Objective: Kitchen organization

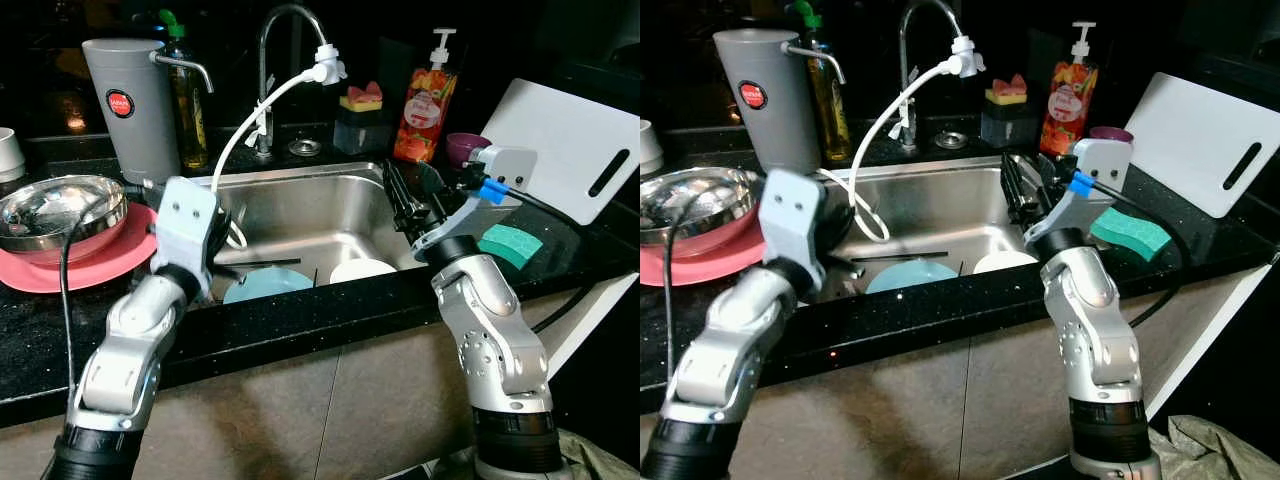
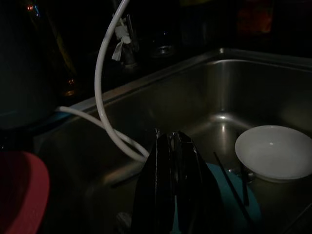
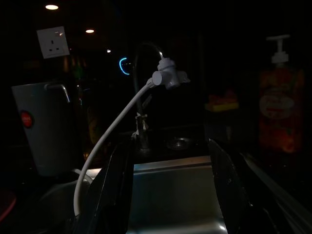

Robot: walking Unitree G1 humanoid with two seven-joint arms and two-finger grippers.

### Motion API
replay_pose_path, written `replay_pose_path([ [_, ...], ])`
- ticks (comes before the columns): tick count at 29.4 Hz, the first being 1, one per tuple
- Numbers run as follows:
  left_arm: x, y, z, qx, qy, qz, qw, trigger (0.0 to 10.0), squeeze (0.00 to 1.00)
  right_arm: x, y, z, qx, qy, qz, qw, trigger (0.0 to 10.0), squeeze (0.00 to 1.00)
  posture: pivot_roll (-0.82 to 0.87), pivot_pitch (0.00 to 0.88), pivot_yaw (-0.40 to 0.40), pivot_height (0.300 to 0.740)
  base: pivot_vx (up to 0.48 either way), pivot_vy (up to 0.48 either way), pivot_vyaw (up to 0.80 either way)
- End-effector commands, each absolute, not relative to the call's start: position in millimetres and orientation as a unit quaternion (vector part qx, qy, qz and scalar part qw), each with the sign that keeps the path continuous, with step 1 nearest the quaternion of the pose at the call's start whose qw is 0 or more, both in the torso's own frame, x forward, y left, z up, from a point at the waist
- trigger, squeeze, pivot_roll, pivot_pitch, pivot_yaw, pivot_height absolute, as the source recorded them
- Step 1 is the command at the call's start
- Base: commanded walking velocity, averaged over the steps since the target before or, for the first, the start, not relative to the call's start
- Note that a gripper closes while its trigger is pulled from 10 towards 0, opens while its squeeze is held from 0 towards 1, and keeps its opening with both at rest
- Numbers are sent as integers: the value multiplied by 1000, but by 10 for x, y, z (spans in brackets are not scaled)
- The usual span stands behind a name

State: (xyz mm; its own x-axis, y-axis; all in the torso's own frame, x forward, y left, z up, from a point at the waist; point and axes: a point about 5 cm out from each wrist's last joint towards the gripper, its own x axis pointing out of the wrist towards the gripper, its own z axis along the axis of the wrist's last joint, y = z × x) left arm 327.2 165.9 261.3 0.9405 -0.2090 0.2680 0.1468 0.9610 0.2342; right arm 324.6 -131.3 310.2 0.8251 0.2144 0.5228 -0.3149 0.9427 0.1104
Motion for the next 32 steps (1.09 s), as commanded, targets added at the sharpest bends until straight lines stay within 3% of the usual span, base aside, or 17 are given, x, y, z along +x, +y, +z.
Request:
replay_pose_path([
  [1,3271,1673,2549,108,-129,-86,982,10000,259,3222,-1306,3103,97,-263,141,950,10000,0,31,113,-42,740,0,0,0],
  [2,3275,1679,2531,109,-125,-81,983,10000,1000,3222,-1304,3103,97,-263,141,950,10000,0,31,113,-42,740,0,0,0],
  [10,3264,1706,2648,109,-161,-35,980,10000,1000,3220,-1300,3098,97,-262,140,950,10000,0,29,113,-41,740,0,0,0],
  [11,3260,1704,2667,114,-168,-30,979,10000,463,3220,-1300,3098,97,-262,140,950,10000,0,29,113,-41,740,0,0,0],
  [12,3260,1704,2667,114,-168,-30,979,10000,463,3220,-1300,3098,97,-262,140,950,10000,0,29,113,-41,740,0,0,0],
  [13,3250,1699,2694,129,-181,-20,975,10000,0,3219,-1300,3098,97,-262,140,950,10000,0,29,113,-41,740,0,0,0],
  [17,3232,1672,2707,144,-193,-16,970,10000,0,3217,-1301,3096,97,-262,140,950,10000,0,27,112,-35,740,0,0,0],
  [32,3190,1472,2654,83,-187,-40,978,10000,0,3208,-1275,3083,92,-263,144,950,10000,0,26,96,-30,740,0,0,0],
])
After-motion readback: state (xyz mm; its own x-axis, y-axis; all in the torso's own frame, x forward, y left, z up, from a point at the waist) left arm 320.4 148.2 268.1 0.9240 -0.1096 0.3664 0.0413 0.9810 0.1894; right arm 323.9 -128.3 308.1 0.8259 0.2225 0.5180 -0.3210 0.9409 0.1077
